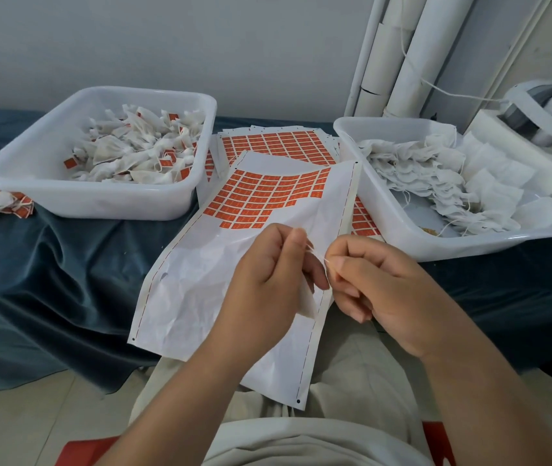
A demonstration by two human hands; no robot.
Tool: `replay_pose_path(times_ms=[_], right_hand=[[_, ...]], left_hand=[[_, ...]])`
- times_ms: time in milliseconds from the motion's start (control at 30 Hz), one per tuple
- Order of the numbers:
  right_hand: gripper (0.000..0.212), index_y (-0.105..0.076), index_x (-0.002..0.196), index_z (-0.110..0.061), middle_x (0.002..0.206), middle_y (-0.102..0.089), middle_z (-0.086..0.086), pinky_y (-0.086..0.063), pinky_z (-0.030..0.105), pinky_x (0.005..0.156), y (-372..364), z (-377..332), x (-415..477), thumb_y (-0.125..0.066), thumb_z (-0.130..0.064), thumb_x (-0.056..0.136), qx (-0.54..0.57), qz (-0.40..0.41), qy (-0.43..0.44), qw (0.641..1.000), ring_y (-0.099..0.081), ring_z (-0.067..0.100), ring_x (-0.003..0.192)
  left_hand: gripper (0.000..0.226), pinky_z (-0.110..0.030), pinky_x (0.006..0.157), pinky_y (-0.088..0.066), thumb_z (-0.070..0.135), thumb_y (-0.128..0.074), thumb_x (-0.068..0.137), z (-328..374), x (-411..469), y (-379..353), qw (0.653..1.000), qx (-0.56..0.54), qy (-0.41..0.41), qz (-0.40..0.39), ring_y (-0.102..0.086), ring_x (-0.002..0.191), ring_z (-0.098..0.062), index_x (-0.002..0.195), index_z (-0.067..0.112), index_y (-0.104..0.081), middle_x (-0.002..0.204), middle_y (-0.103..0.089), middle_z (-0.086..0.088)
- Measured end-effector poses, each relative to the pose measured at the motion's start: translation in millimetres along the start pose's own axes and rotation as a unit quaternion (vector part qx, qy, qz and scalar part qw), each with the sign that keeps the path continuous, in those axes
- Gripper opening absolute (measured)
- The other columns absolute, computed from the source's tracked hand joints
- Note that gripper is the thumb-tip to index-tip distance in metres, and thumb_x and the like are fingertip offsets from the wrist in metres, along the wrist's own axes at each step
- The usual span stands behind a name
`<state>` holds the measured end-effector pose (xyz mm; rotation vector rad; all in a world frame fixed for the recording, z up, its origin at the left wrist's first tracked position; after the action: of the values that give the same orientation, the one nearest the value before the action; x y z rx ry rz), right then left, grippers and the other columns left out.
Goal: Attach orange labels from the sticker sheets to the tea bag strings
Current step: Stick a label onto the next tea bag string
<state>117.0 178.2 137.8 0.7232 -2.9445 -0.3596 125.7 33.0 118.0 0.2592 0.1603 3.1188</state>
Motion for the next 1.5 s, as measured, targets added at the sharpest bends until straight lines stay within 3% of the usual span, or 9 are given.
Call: replay_pose_path(times_ms=[167, 267, 433, 633, 767, 933, 1200, 1367, 1500], right_hand=[[0.020, -0.054, 0.066, -0.021, 0.060, -0.041, -0.001, -0.037, 0.021, 0.049, 2.0, 13.3, 5.4, -0.052, -0.028, 0.085, 0.097, 0.003, -0.007, 0.995, -0.040, 0.014, 0.048], [0.017, -0.056, 0.066, -0.018, 0.062, -0.045, 0.001, -0.038, 0.022, 0.051, 2.1, 19.4, 12.4, -0.054, -0.022, 0.082, 0.212, 0.016, -0.005, 0.977, -0.046, 0.015, 0.051], [0.015, -0.069, 0.069, -0.022, 0.113, -0.075, 0.001, -0.049, 0.019, 0.055, -9.7, 18.3, 16.9, -0.073, -0.020, 0.083, 0.415, 0.000, 0.023, 0.910, -0.068, 0.010, 0.082], [0.018, -0.056, 0.071, -0.017, 0.069, -0.050, -0.003, -0.045, 0.020, 0.045, -16.5, 9.7, 17.1, -0.057, -0.014, 0.089, 0.554, -0.007, -0.011, 0.832, -0.047, 0.009, 0.052], [0.016, -0.053, 0.069, -0.018, 0.067, -0.044, -0.004, -0.041, 0.021, 0.046, -2.9, 5.3, 14.7, -0.056, -0.015, 0.084, 0.503, 0.035, -0.006, 0.864, -0.041, 0.010, 0.051], [0.025, -0.052, 0.062, -0.027, 0.061, -0.042, -0.002, -0.040, 0.028, 0.053, 1.1, 8.1, 9.9, -0.044, -0.013, 0.081, 0.247, 0.123, 0.017, 0.961, -0.040, 0.011, 0.051], [0.034, -0.058, 0.101, -0.026, 0.072, -0.064, -0.014, -0.047, 0.015, 0.055, 1.9, 4.9, -4.2, -0.037, -0.052, 0.109, -0.239, 0.281, 0.132, 0.920, -0.065, 0.002, 0.065], [0.067, -0.055, 0.051, -0.030, 0.051, -0.060, -0.014, -0.042, 0.013, 0.059, 14.0, 5.3, -0.1, -0.031, -0.072, 0.096, -0.342, 0.195, 0.036, 0.918, -0.063, 0.000, 0.059], [0.064, -0.060, 0.051, -0.038, 0.048, -0.057, -0.017, -0.036, 0.016, 0.055, 22.6, 9.2, -1.2, -0.030, -0.076, 0.093, -0.350, 0.161, -0.016, 0.923, -0.058, 0.001, 0.056]], left_hand=[[0.040, -0.025, 0.067, -0.055, 0.042, -0.041, 0.112, -10.2, 4.0, 5.5, 0.984, -0.139, 0.114, 0.019, -0.063, 0.064, -0.010, 0.086, 0.029, -0.069, 0.072, -0.068, 0.001], [0.041, -0.028, 0.063, -0.052, 0.036, -0.051, 0.109, -11.6, 5.7, 0.2, 0.928, -0.332, 0.167, -0.022, -0.054, 0.060, -0.012, 0.078, 0.027, -0.076, 0.068, -0.056, -0.002], [0.022, -0.022, 0.062, -0.052, 0.036, -0.067, 0.095, -11.0, 3.4, -8.3, 0.854, -0.470, 0.199, -0.097, -0.051, 0.060, -0.009, 0.086, 0.017, -0.075, 0.069, -0.052, 0.001], [0.016, -0.019, 0.061, -0.051, 0.032, -0.064, 0.097, -6.8, -0.9, -12.2, 0.812, -0.521, 0.213, -0.154, -0.048, 0.057, -0.005, 0.099, 0.016, -0.062, 0.070, -0.051, 0.006], [0.016, -0.022, 0.062, -0.050, 0.033, -0.071, 0.096, -7.4, -2.2, -10.5, 0.875, -0.417, 0.187, -0.161, -0.048, 0.059, -0.008, 0.090, 0.019, -0.065, 0.068, -0.051, 0.003], [0.022, -0.015, 0.067, -0.052, 0.038, -0.059, 0.106, -7.3, 2.5, -1.4, 0.997, -0.011, 0.054, -0.044, -0.066, 0.068, -0.007, 0.089, 0.027, -0.067, 0.078, -0.074, 0.008], [0.020, -0.029, 0.070, -0.058, 0.036, -0.057, 0.106, -9.0, -6.8, -13.4, 0.984, 0.158, -0.078, -0.007, -0.072, 0.081, -0.008, 0.093, 0.031, -0.071, 0.082, -0.073, 0.017], [0.026, -0.022, 0.060, -0.043, 0.039, -0.051, 0.108, -10.1, -7.6, -22.6, 0.938, 0.305, -0.154, -0.059, -0.057, 0.062, -0.007, 0.089, 0.026, -0.065, 0.071, -0.062, 0.015], [0.023, -0.013, 0.053, -0.026, 0.034, -0.056, 0.103, -1.9, -15.0, -30.7, 0.917, 0.336, -0.207, -0.059, -0.040, 0.050, -0.001, 0.083, 0.032, -0.045, 0.061, -0.035, 0.020]])
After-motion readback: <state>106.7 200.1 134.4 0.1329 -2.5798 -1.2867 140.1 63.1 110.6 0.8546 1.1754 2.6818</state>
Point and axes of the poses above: each hand's wrist, its own x-axis towards the middle knuckle, its own y-axis out of the back of the hand, z = x × y, the point moved 5 cm from there along x, towards the middle knuckle
